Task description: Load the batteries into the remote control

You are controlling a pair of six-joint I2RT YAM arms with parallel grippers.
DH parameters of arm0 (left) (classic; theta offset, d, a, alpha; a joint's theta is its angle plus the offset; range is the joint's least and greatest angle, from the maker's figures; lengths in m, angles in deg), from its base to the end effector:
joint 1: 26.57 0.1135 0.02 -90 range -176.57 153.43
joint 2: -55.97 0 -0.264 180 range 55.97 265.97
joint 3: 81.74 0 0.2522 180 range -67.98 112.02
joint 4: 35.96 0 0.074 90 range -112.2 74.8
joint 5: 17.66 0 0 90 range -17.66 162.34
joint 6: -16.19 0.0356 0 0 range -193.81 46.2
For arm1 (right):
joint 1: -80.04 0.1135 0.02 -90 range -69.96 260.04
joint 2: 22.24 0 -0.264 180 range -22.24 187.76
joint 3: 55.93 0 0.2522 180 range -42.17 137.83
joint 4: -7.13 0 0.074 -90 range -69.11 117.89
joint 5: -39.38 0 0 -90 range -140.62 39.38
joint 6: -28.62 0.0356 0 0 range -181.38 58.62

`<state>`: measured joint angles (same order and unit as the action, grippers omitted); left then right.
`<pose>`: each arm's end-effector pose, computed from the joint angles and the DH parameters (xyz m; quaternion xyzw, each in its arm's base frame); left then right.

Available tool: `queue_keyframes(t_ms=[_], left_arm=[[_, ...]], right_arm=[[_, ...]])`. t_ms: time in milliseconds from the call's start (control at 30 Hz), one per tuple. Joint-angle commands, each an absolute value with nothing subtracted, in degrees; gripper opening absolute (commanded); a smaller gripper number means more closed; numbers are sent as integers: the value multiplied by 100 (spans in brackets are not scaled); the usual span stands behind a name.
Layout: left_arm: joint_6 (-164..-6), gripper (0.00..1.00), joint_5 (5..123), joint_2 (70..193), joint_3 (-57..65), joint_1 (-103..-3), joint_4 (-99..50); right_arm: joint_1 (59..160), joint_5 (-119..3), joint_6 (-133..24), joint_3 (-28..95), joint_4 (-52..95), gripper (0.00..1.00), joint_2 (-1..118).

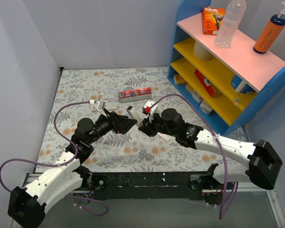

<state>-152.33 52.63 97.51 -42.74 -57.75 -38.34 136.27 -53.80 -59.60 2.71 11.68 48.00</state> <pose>0.1494 -0.1044 0.2771 -0.1694 0.6875 -0.6386 0.3014 0.1557 0.2364 0.2808 -0.3804 0.7030 0.3106 0.5145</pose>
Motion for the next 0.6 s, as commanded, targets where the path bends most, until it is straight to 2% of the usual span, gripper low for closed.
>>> queue_keyframes(t_ms=[0, 333, 567], left_arm=[[-15589, 98, 5634, 9982, -4125, -5768, -4082], [-15642, 87, 6011, 10343, -4284, -5768, -4557], [-15686, 65, 6029, 10458, -4459, -5768, -4637]], right_arm=[[13796, -4737, -5936, 731, 1167, 1, 4974], [14007, -4684, -5980, 968, 1211, 1, 5308], [14060, -4693, -5998, 1057, 1228, 1, 5388]])
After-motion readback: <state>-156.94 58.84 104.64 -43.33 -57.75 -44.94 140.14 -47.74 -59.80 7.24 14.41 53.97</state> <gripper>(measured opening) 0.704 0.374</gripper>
